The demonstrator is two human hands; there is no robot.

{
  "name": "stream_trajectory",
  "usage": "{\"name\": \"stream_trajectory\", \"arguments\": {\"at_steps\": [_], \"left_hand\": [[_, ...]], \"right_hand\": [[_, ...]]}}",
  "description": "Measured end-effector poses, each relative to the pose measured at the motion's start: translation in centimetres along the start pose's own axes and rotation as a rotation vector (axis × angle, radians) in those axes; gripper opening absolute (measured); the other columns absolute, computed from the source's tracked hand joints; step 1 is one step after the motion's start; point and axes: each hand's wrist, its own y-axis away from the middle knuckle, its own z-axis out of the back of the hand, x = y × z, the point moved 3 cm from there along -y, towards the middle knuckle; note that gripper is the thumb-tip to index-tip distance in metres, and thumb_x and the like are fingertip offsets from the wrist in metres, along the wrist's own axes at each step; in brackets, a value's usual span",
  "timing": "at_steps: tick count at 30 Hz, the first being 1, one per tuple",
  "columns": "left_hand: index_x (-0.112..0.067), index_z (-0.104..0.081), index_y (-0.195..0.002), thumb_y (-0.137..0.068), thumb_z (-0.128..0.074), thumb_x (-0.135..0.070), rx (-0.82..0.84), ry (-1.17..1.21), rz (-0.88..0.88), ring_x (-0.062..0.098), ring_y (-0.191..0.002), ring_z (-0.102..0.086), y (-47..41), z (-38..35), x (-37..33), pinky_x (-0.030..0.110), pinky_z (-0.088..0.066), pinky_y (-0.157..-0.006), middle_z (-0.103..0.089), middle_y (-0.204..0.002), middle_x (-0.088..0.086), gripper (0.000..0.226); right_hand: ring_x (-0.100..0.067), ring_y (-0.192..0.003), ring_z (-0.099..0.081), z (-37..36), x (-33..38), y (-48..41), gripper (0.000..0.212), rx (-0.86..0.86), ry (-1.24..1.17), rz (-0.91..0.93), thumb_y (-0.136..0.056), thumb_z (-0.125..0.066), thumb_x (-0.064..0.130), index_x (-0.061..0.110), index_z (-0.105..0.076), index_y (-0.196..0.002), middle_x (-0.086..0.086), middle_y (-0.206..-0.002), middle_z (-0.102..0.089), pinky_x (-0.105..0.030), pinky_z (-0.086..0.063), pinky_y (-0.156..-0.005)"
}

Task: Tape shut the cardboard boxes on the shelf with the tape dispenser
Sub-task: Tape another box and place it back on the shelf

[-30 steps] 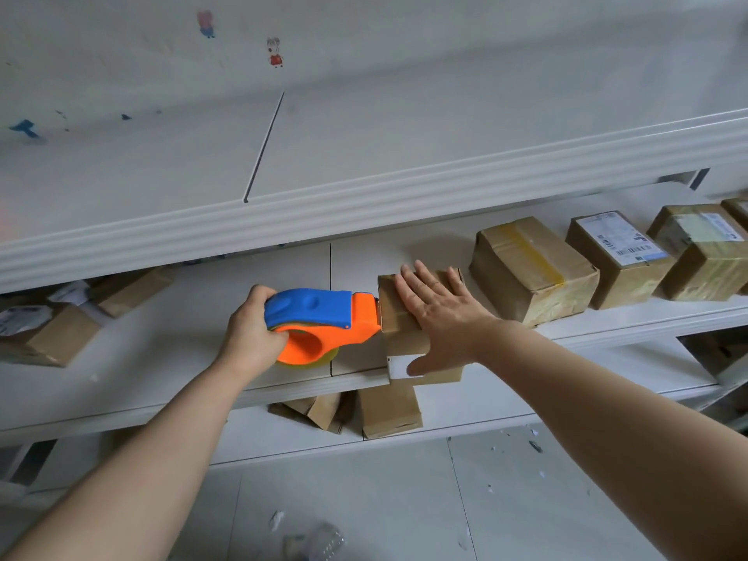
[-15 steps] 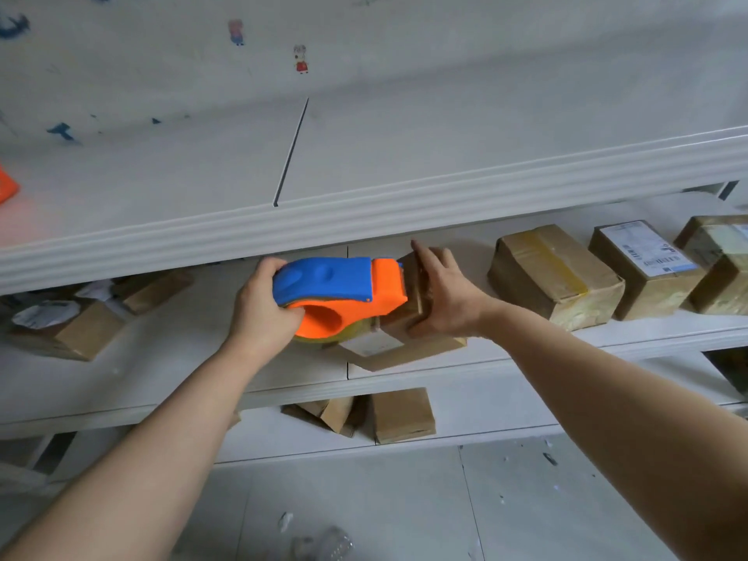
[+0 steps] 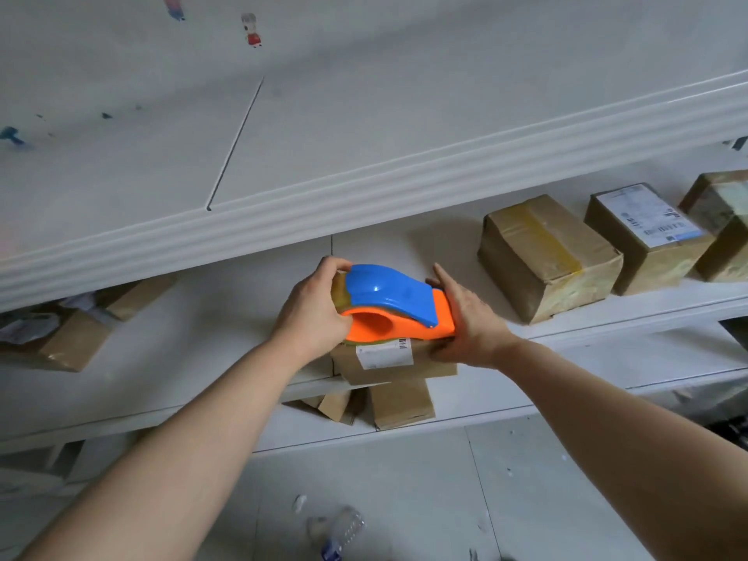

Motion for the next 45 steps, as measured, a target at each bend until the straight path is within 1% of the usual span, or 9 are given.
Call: {"name": "stream_trajectory", "arguments": {"at_steps": [2,6,9,12,18,29,38,42,45], "left_hand": [[-0.031,-0.048,-0.122,-0.067,-0.067,-0.003,-0.014,-0.035,0.008,0.021,-0.098,-0.059,-0.2,1.1,1.5,0.036,-0.052,-0.082,-0.062,-0.112,-0.003,0.064],[-0.016,-0.059,-0.117,-0.064,-0.07,-0.001,-0.1,-0.053,0.069,0.026,-0.096,-0.064,0.3,4.7,6.7,0.029,-0.046,-0.081,-0.068,-0.104,0.006,0.056],[-0.01,-0.06,-0.115,-0.064,-0.068,0.005,-0.154,-0.076,0.131,0.03,-0.095,-0.064,1.3,7.3,10.9,0.031,-0.045,-0.081,-0.068,-0.097,0.01,0.054],[-0.01,-0.059,-0.113,-0.067,-0.065,0.011,-0.187,-0.064,0.183,0.032,-0.095,-0.062,1.8,8.0,13.5,0.033,-0.043,-0.081,-0.064,-0.095,0.006,0.051],[-0.01,-0.059,-0.115,-0.072,-0.065,0.009,-0.234,0.005,0.165,0.024,-0.093,-0.057,1.3,7.7,14.4,0.032,-0.042,-0.082,-0.062,-0.097,0.003,0.047],[-0.011,-0.057,-0.115,-0.073,-0.063,0.008,-0.24,-0.027,0.251,0.035,-0.095,-0.06,1.9,8.6,18.5,0.042,-0.048,-0.082,-0.065,-0.1,0.013,0.047],[-0.011,-0.054,-0.107,-0.078,-0.06,0.004,-0.21,-0.013,0.318,0.034,-0.087,-0.059,2.1,5.2,18.6,0.038,-0.047,-0.074,-0.063,-0.093,0.011,0.033],[-0.011,-0.053,-0.106,-0.078,-0.059,0.003,-0.191,-0.029,0.304,0.032,-0.084,-0.057,2.1,3.9,17.5,0.036,-0.046,-0.071,-0.061,-0.091,0.009,0.031],[-0.011,-0.052,-0.104,-0.079,-0.058,0.001,-0.18,-0.055,0.284,0.032,-0.083,-0.056,1.8,3.8,16.8,0.036,-0.047,-0.069,-0.061,-0.09,0.009,0.029]], "right_hand": [[-0.021,-0.14,-0.03,-0.2,-0.4,-0.3,0.126,0.005,0.079,0.024,-0.055,-0.084,0.031,0.02,-0.006,-0.153,0.002,-0.151,-0.033,-0.046,-0.023,-0.116],[-0.022,-0.142,-0.023,-0.3,-0.2,-1.1,0.126,0.056,0.208,0.009,-0.058,-0.085,0.031,0.018,-0.002,-0.153,-0.002,-0.152,-0.026,-0.047,-0.015,-0.119],[-0.02,-0.144,-0.018,-0.3,0.1,-1.1,0.124,0.054,0.244,-0.028,-0.061,-0.083,0.03,0.021,0.0,-0.152,-0.001,-0.153,-0.023,-0.048,-0.009,-0.12],[-0.018,-0.145,-0.015,-0.3,0.3,-1.0,0.122,0.047,0.289,-0.048,-0.062,-0.082,0.031,0.021,0.0,-0.152,0.0,-0.154,-0.023,-0.049,-0.006,-0.12],[-0.017,-0.145,-0.015,-0.1,0.8,-0.9,0.12,0.053,0.346,-0.051,-0.064,-0.08,0.031,0.021,0.0,-0.152,0.001,-0.154,-0.021,-0.046,-0.002,-0.121],[-0.018,-0.145,-0.016,-0.1,0.8,-1.2,0.118,0.06,0.378,-0.075,-0.063,-0.081,0.029,0.022,-0.001,-0.151,0.001,-0.153,-0.022,-0.049,-0.001,-0.12],[-0.018,-0.146,-0.012,-0.2,0.8,-1.2,0.119,0.074,0.404,-0.086,-0.065,-0.079,0.029,0.023,0.002,-0.151,0.0,-0.155,-0.018,-0.047,0.002,-0.12],[-0.016,-0.149,0.005,-0.4,1.1,-1.2,0.116,0.107,0.496,-0.089,-0.073,-0.073,0.032,0.021,0.011,-0.152,0.003,-0.161,-0.004,-0.053,0.003,-0.119],[-0.023,-0.144,0.025,-1.4,2.2,-1.0,0.124,0.117,0.707,-0.023,-0.073,-0.068,0.056,0.019,0.023,-0.149,0.004,-0.154,0.028,-0.059,0.008,-0.116]]}}
